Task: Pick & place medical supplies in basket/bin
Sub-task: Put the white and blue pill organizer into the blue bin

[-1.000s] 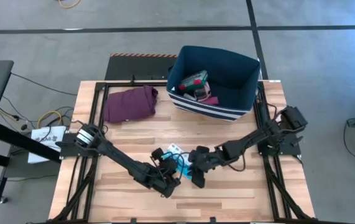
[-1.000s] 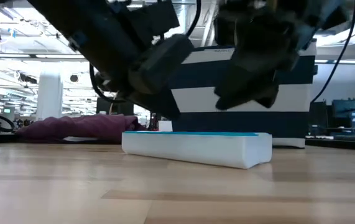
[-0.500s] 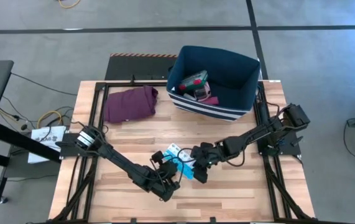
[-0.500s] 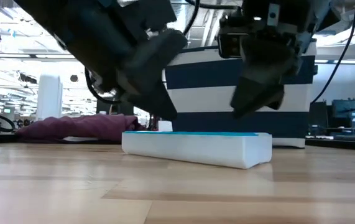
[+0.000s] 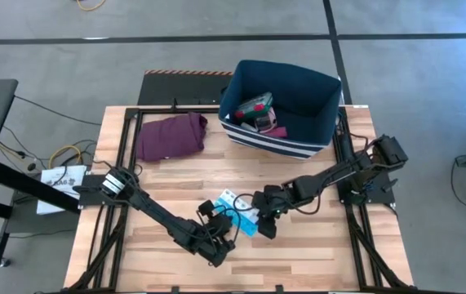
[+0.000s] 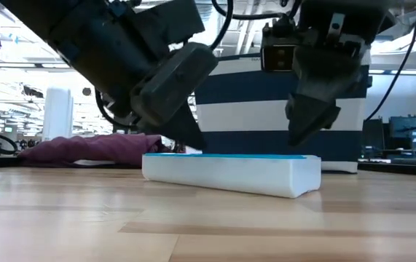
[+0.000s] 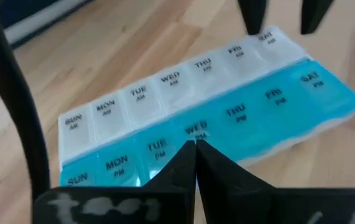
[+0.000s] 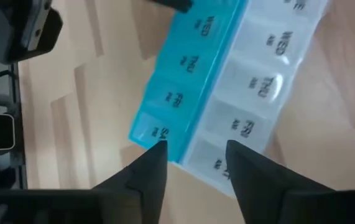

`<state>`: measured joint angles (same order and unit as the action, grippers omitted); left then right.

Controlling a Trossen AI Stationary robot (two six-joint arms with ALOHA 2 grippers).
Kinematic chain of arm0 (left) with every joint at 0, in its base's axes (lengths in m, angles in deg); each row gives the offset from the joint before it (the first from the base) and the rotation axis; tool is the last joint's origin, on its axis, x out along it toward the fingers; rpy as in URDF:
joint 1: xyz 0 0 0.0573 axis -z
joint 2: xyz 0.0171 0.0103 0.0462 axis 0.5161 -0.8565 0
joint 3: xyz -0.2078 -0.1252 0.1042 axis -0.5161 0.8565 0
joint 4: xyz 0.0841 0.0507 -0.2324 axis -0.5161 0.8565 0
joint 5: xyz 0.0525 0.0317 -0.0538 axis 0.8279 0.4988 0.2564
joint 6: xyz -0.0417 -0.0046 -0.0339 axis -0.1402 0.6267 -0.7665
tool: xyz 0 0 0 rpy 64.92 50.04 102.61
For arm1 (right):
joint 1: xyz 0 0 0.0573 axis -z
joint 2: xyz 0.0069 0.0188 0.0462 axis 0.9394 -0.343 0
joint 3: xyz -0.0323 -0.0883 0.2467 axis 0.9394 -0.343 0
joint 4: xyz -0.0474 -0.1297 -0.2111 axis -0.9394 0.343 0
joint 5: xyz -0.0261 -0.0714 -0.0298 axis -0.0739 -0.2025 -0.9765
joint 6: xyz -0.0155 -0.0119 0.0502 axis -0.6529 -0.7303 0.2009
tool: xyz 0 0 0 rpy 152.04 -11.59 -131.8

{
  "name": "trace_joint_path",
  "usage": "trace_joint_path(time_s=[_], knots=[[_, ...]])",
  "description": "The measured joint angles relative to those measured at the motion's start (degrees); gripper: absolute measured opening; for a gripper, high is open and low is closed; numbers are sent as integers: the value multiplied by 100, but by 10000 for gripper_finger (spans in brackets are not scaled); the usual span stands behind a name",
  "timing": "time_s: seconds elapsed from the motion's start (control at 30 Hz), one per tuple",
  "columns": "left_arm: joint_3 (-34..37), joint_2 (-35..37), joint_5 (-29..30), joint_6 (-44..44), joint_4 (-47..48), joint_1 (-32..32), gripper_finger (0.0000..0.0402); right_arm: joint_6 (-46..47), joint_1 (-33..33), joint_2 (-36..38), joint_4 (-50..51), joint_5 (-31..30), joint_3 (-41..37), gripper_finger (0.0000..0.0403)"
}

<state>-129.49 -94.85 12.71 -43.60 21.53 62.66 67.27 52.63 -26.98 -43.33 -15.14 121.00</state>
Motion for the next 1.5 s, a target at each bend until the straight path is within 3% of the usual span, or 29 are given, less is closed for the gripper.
trace_joint_path(time_s=[0.37,0.63,1.1,1.5], knots=[[-17,-76,-108,-197,299,44,0,-27,341,-72,241,-44,0,233],[-16,-161,19,-335,398,114,0,90,610,-221,80,-89,12,233],[-6,-179,70,-454,573,192,0,593,975,-1098,-1330,1491,7,233],[-6,-190,72,-721,728,258,0,890,868,-1067,-1484,1418,-13,233]])
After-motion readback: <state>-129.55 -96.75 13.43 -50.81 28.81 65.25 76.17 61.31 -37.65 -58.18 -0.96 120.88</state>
